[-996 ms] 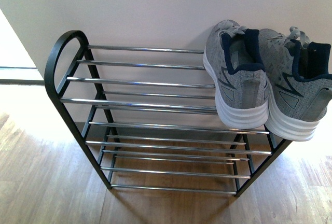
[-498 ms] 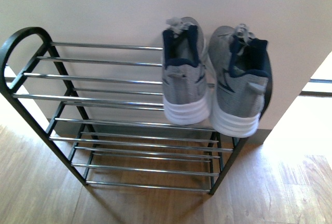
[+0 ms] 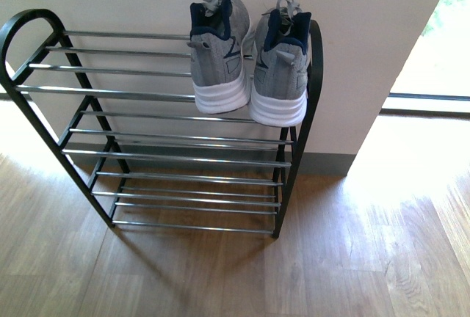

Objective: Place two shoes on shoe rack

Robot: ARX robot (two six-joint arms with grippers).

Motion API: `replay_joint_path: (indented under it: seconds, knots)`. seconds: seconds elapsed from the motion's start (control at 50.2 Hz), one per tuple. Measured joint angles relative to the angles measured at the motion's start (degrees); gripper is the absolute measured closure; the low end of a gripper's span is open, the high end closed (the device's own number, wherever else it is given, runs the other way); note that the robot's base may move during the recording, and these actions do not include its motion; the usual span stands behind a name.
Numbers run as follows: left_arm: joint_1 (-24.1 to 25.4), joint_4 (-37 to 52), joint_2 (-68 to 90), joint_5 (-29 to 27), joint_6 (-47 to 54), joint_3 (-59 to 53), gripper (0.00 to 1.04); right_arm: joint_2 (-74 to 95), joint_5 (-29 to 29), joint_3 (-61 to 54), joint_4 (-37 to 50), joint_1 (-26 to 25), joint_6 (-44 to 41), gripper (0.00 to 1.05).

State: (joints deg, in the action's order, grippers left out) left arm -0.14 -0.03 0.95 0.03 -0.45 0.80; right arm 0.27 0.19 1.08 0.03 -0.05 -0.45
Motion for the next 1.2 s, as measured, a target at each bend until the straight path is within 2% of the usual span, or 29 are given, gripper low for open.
replay_joint_path:
  seconds: [1.195]
  knots:
    - [0.00,0.00,0.00,-0.02,0.02,0.00,0.09,0.00,-0.15,-0.02,0.00,0.00,0.02,0.09]
